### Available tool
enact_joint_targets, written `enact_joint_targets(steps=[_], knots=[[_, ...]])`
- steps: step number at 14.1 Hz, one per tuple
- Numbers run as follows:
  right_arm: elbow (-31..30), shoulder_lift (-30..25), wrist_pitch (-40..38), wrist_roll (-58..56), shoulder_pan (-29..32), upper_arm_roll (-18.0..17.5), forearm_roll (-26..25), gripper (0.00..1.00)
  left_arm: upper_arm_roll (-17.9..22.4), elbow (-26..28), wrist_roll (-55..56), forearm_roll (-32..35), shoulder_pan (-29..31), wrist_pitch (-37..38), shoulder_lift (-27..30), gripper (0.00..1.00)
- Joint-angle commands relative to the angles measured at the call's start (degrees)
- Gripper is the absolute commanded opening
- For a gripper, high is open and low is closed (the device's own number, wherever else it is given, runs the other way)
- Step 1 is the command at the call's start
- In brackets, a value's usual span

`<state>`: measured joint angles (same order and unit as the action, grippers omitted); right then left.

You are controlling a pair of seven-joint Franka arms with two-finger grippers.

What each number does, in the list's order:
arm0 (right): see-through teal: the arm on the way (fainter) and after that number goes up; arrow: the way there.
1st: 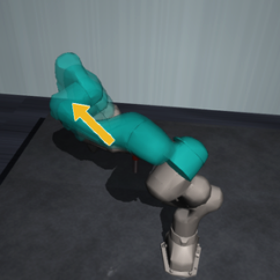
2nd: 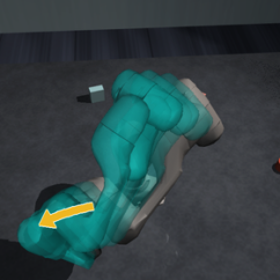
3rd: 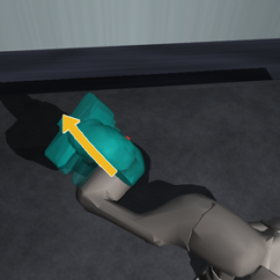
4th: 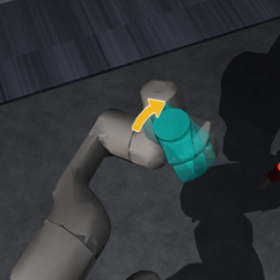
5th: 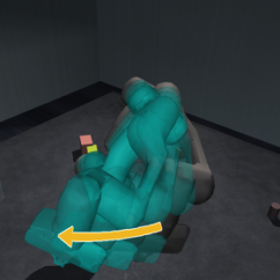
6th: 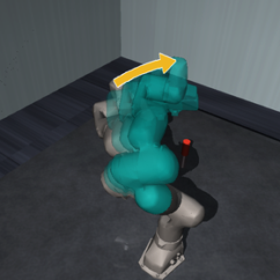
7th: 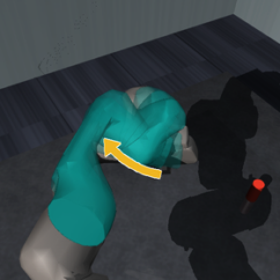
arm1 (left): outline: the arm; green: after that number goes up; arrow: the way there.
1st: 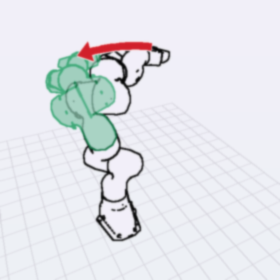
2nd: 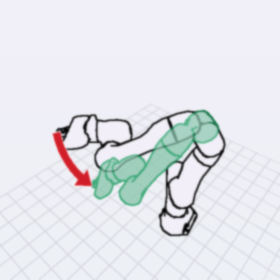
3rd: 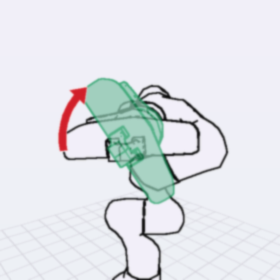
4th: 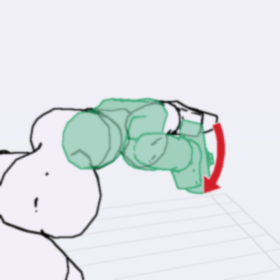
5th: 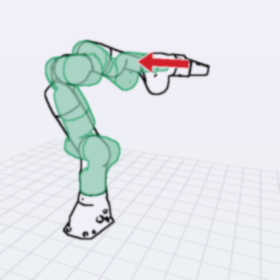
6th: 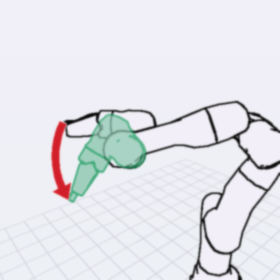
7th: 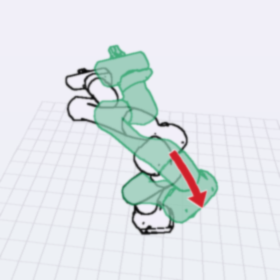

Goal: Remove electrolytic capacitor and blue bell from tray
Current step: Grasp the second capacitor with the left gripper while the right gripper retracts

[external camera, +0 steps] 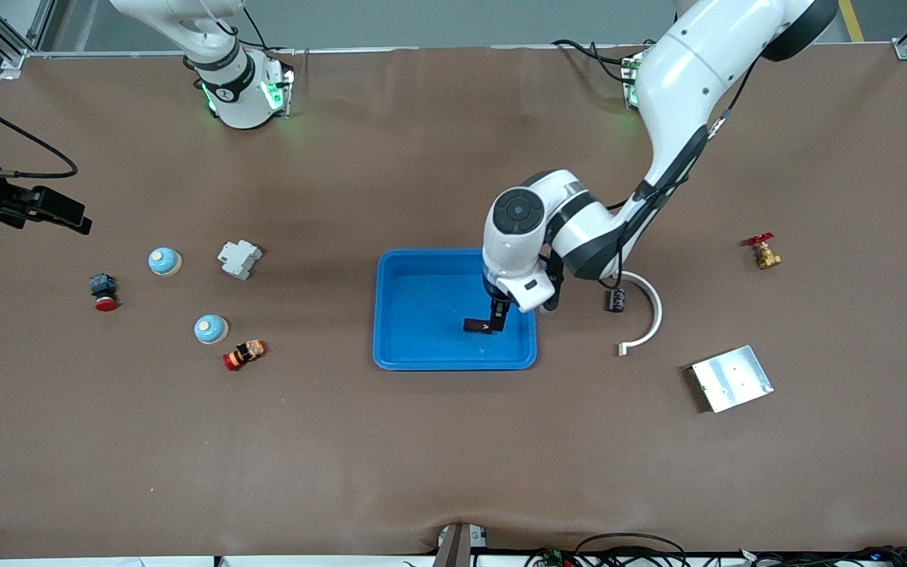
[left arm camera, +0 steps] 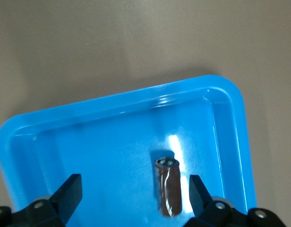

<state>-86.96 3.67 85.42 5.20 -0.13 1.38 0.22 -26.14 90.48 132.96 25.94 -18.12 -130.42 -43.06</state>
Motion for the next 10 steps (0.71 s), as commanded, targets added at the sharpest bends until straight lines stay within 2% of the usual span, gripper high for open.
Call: enact_joint_targets(steps=[1, 5, 8, 10], knots=[[0.92, -0.16, -1.49, 0.95, 0.84, -0.77, -1.28, 1.00, 2.50, -5.31, 0.46, -1.15, -2.80, 1.92, -3.43, 1.00], [1.09, -0.16, -1.40, 0.78, 0.75, -0.77, -1.72, 1.00, 2.59, -9.09, 0.55, -1.15, -3.50, 2.80, -6.42, 1.00], [1.09, -0.07, -1.49, 0.34, 2.06, -0.33, -1.02, 1.00, 5.92, -11.11, 0.54, -1.33, -6.57, 2.80, -7.56, 1.00], [1.09, -0.07, -1.31, 1.21, 2.24, -0.41, -0.93, 1.00, 6.11, -11.64, 0.63, -1.77, -6.84, 2.80, -8.44, 1.00]])
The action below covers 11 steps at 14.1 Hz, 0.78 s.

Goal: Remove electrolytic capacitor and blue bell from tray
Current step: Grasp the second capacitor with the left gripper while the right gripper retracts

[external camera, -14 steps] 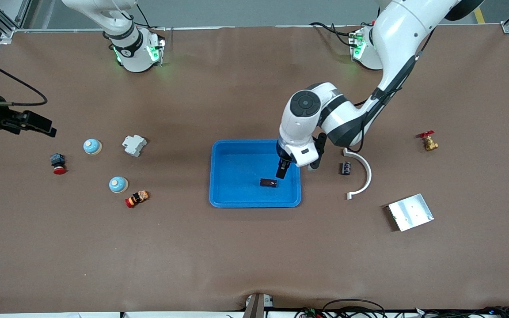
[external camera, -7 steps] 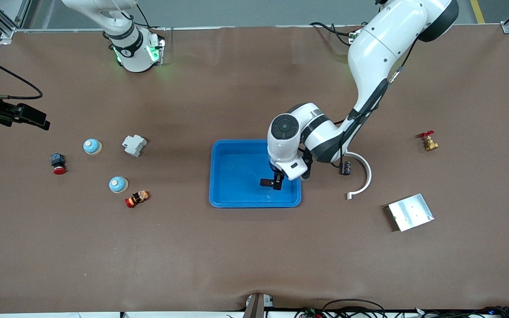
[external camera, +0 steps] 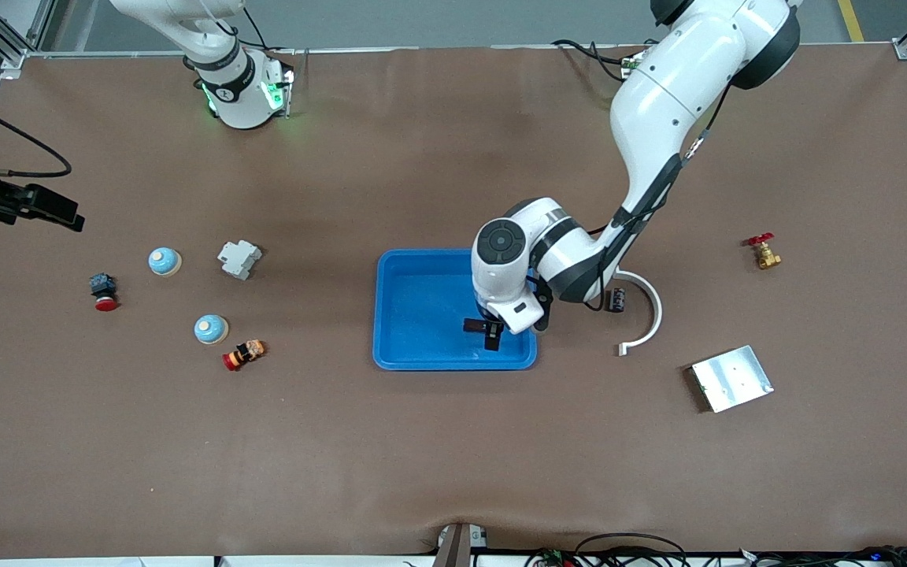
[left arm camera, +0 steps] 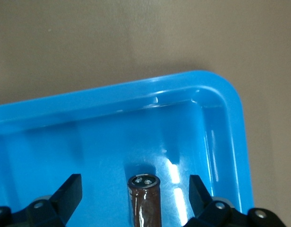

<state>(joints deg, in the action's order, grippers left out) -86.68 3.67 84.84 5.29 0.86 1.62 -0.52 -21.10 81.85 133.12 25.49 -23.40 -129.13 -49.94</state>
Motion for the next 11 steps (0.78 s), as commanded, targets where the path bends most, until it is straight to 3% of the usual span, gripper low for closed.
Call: enact_joint_targets(steps=[1, 11], knots=[[0.81, -0.16, -0.64, 1.13, 1.34, -0.65, -0.53, 1.00, 1.06, -3.63, 0.47, -1.32, -2.08, 1.51, -2.26, 1.00], [1.78, -0.16, -0.38, 1.04, 1.16, -0.83, -0.80, 1.00, 4.31, -6.79, 0.98, -1.15, -6.05, 1.07, -4.55, 1.00]])
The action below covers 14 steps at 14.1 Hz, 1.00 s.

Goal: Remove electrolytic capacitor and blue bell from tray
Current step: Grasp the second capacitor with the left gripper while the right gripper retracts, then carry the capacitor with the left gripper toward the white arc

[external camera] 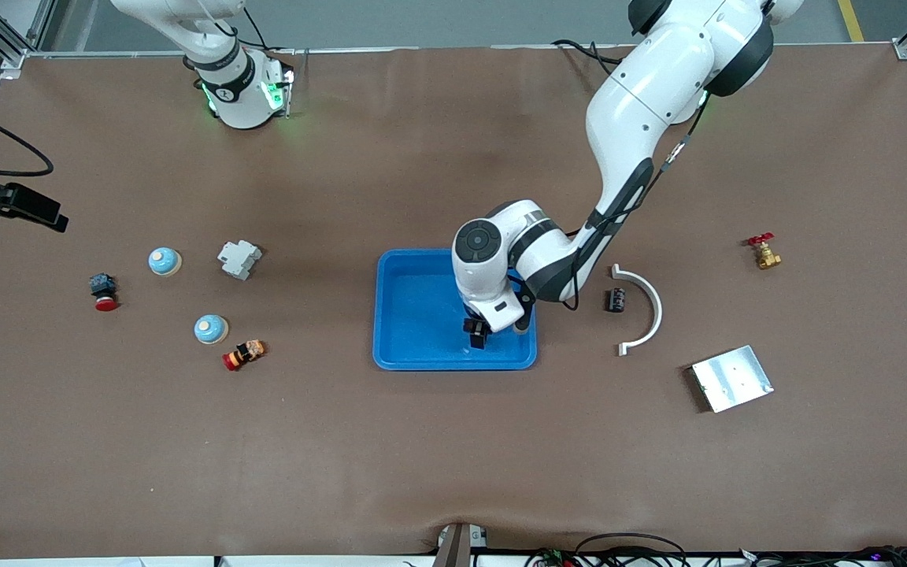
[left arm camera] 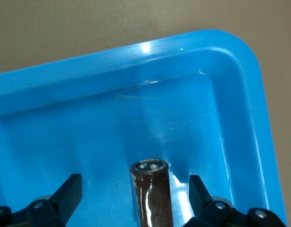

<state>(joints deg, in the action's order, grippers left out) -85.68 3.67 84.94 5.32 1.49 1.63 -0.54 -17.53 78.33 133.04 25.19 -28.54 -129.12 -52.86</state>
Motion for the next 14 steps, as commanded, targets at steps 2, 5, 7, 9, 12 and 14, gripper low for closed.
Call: enact_joint_targets(steps=[2, 5, 7, 9, 12, 14], knots=[[0.78, -0.15, -0.74, 1.10, 0.62, -0.84, -0.60, 1.00, 0.83, -3.36, 1.96, -0.85, -0.91, 1.06, -1.63, 0.51], [0.78, -0.15, -0.56, 1.10, 0.71, -0.84, -0.25, 1.00, 0.92, -3.10, -1.20, -0.15, -0.82, 1.06, -1.72, 0.00], [0.78, -0.07, -0.21, 1.10, 0.62, -0.84, -0.25, 1.00, 0.83, -2.84, -5.04, 0.12, -0.12, 1.50, -0.59, 0.00], [0.78, -0.07, -0.21, 1.10, 0.54, -0.84, -0.34, 1.00, 0.13, -2.66, -13.82, -1.02, 0.58, 6.47, 1.08, 0.00], [0.87, -0.07, -0.04, 1.01, 0.71, -0.84, -0.25, 1.00, -2.06, -2.48, -30.51, -6.28, 2.51, 14.57, 5.82, 0.00], [1.04, -0.07, -0.12, 1.01, 0.97, -0.66, -0.08, 1.00, -3.30, -1.69, -38.00, -6.56, 3.31, 16.44, 8.55, 0.00]])
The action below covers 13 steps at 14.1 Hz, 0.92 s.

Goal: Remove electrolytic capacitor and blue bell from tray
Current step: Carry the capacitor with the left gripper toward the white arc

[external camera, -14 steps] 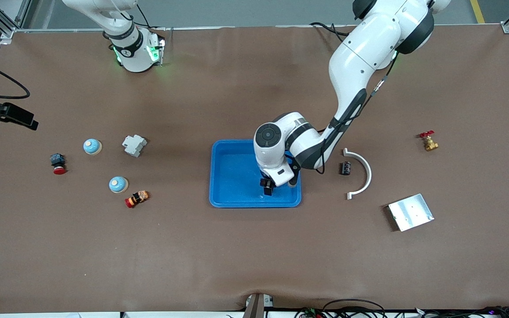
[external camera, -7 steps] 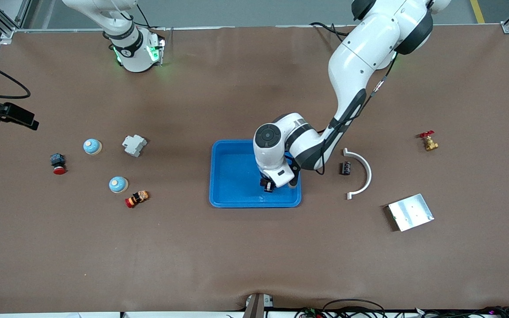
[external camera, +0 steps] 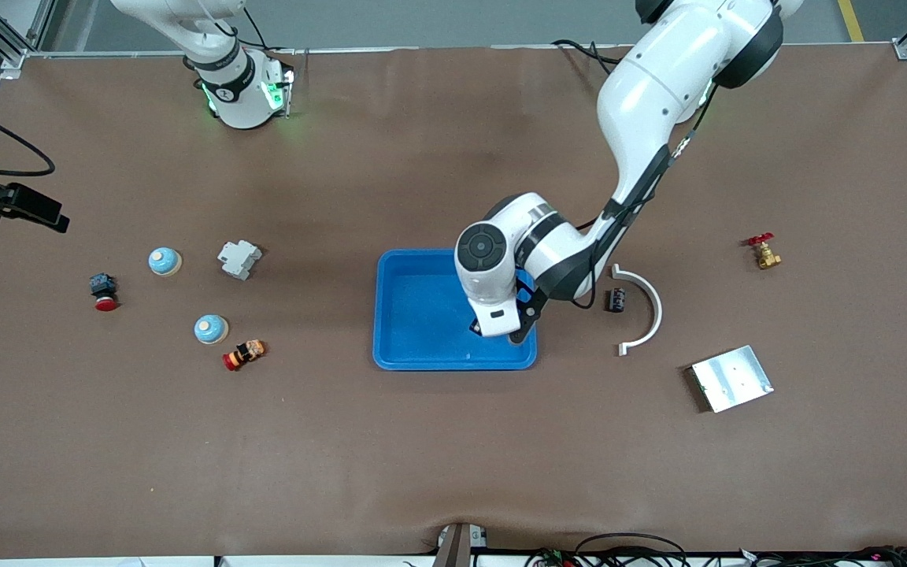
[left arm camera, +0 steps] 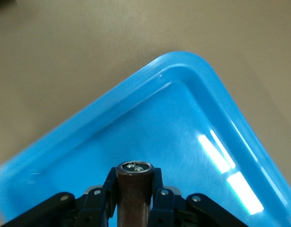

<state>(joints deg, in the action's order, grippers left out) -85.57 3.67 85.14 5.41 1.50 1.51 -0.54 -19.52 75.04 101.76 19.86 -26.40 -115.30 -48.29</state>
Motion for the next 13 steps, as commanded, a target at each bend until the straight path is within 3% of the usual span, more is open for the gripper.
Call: enact_joint_targets(steps=[1, 7, 9, 11, 13], knots=[[0.93, -0.07, -0.24, 1.00, 0.96, -0.54, -0.25, 1.00, -1.40, 1.43, -9.19, -1.23, 1.35, 2.62, 4.51, 0.00], [0.84, -0.85, 0.20, 0.92, 0.70, -0.81, -0.61, 1.00, -2.81, 1.60, -40.89, -1.58, 8.28, 4.73, 7.59, 0.00], [0.49, -1.30, 1.34, 0.30, 0.61, -0.81, -0.52, 1.00, -2.81, 3.44, -45.24, -1.06, 10.39, 5.43, 8.38, 0.00], [0.49, -1.38, 2.39, 0.73, 0.52, -0.81, -0.25, 1.00, -4.11, 9.30, -53.37, -1.49, 14.95, 3.17, 13.19, 0.00], [0.31, -1.82, 3.10, 0.83, 0.35, -0.81, -0.25, 1.00, -10.24, 20.61, -61.39, -1.50, 25.29, -3.40, 20.04, 0.00]])
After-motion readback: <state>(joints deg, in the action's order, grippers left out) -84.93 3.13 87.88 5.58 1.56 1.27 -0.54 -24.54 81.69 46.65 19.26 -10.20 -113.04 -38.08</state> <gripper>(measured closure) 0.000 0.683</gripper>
